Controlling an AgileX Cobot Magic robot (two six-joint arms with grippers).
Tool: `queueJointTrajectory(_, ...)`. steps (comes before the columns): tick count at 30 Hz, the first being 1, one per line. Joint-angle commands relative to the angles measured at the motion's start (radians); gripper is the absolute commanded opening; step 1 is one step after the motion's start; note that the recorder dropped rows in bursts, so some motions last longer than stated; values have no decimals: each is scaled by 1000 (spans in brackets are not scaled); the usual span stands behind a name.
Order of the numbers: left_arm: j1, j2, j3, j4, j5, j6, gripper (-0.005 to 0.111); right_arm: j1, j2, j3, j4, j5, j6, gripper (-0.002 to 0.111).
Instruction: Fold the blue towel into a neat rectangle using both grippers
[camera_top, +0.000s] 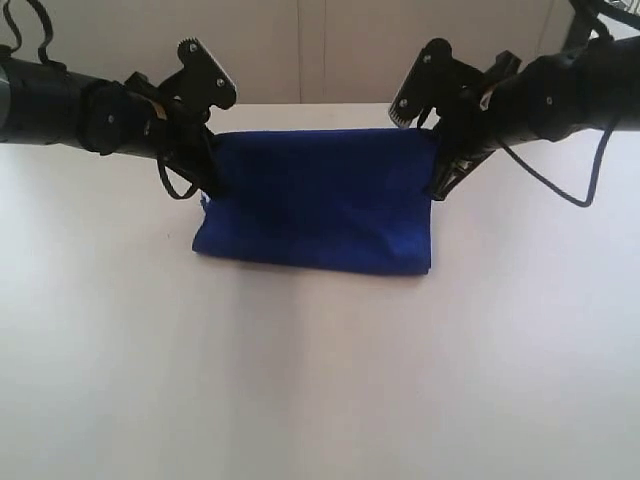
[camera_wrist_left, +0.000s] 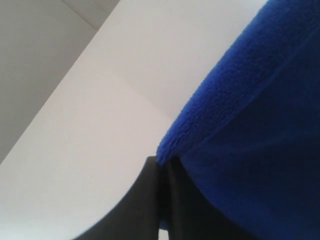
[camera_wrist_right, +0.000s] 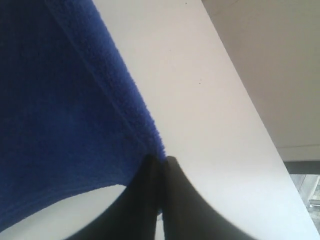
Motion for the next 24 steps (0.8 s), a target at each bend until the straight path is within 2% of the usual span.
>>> queueJointTrajectory(1, 2, -1, -8, -1, -21, -6, 0, -11, 22, -4, -2, -45, 7, 0)
queueJointTrajectory(21, 2, -1, -8, -1, -38, 9, 0, -11, 24, -4, -2, -89, 7, 0)
queueJointTrajectory(24, 2, -1, -8, -1, -38, 15, 0, -11, 24, -4, -2, -89, 7, 5)
